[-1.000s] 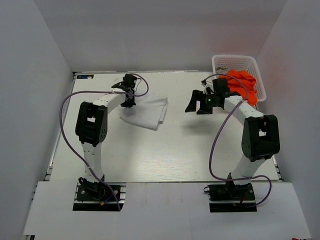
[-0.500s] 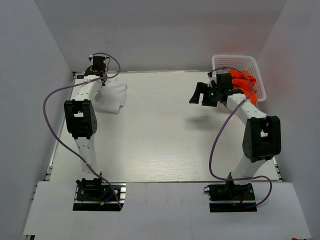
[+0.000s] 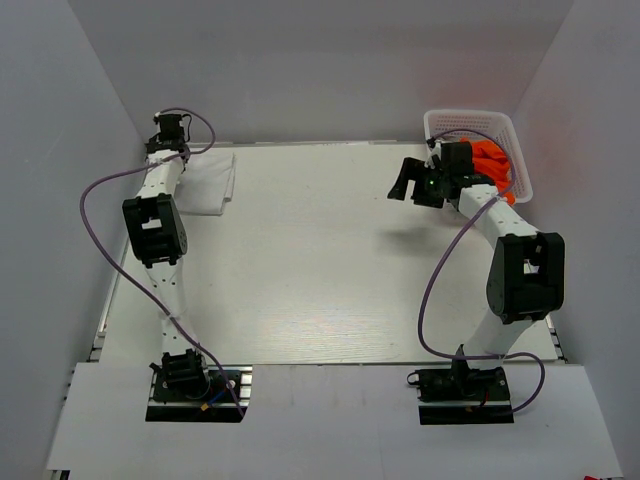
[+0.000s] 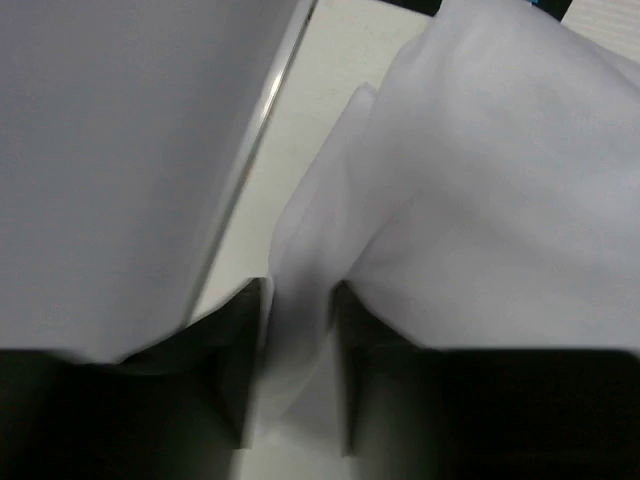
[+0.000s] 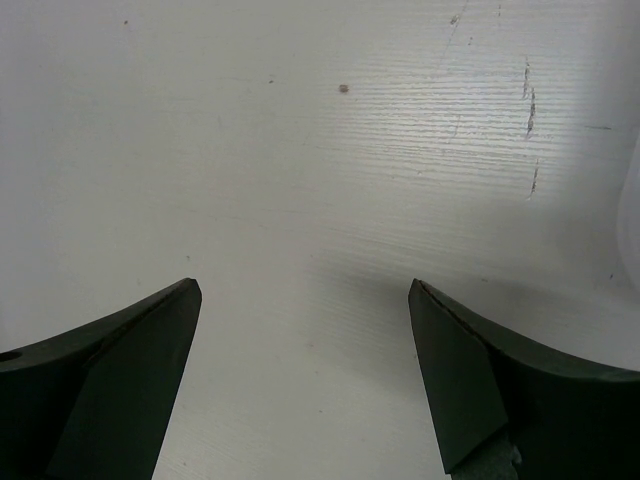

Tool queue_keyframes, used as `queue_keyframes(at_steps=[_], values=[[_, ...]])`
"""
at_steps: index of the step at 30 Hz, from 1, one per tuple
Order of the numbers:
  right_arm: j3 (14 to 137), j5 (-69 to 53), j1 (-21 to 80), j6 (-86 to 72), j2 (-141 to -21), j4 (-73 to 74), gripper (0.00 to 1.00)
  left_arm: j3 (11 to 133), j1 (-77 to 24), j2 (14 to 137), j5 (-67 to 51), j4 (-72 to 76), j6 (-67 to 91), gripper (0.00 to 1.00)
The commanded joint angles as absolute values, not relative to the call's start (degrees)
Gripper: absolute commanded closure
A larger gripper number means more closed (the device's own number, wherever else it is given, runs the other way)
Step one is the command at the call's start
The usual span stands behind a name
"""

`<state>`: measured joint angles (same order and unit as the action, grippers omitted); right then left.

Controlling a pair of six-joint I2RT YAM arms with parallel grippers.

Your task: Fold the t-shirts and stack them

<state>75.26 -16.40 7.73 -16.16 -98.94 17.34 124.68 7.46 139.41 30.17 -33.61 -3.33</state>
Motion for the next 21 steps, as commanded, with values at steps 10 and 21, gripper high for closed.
queue_keyframes(at_steps=[10,21], values=[[69.71,-18.28,7.56,-17.84,-89.04,12.48,0.1,120.09,5.63,119.21,26.82,-35.35,5.7,0.0],[54.68,-16.53,7.73,-19.69,-76.47,10.89,0.1,46.45,-1.93,66.52,-6.56,-8.46,27.06,0.0]])
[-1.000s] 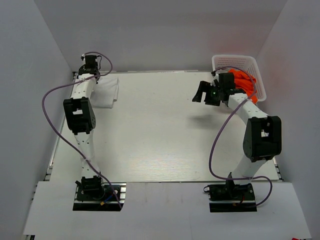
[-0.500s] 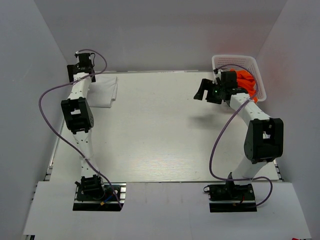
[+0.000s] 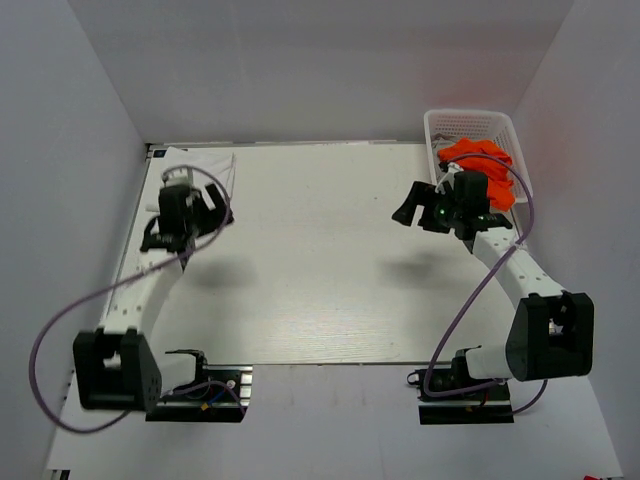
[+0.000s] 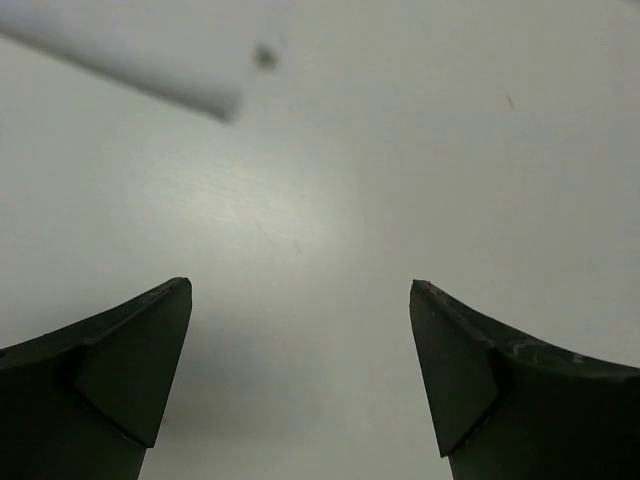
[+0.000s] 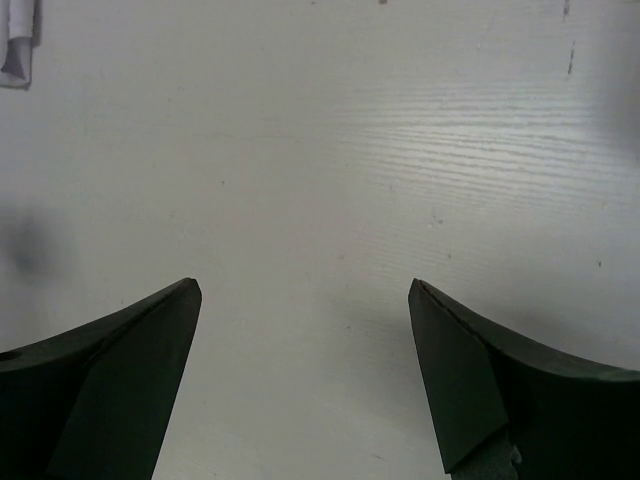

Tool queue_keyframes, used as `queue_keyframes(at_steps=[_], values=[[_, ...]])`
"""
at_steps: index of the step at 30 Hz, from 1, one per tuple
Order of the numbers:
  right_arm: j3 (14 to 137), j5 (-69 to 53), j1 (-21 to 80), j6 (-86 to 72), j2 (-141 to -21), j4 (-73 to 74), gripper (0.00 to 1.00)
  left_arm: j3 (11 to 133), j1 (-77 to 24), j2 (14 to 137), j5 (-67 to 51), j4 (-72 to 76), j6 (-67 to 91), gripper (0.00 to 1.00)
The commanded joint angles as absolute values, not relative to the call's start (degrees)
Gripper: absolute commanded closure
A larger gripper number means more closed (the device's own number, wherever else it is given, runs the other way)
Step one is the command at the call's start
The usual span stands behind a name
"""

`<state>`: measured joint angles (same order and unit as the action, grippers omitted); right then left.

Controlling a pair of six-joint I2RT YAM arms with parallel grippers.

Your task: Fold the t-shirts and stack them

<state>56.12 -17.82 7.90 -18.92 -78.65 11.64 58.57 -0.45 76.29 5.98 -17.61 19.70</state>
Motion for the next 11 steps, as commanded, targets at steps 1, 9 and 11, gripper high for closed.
queue_keyframes(at_steps=[1,9,11], values=[[53.01,-16.26,7.65,-19.95,-75.51,10.9,0.1,39.45,-2.46,63.05,-11.9,-6.35,28.9,0.0],[46.23,-16.35,7.73,-21.97,-73.57,6.16,0.1,33.66,-4.13,50.8,-9.57,-7.3,30.32,0.0],[45.09,-16.96,7.82,-22.24,-72.86,3.88,0.1,33.66,-4.13,51.32,-14.13,-5.37,29.8,0.0]])
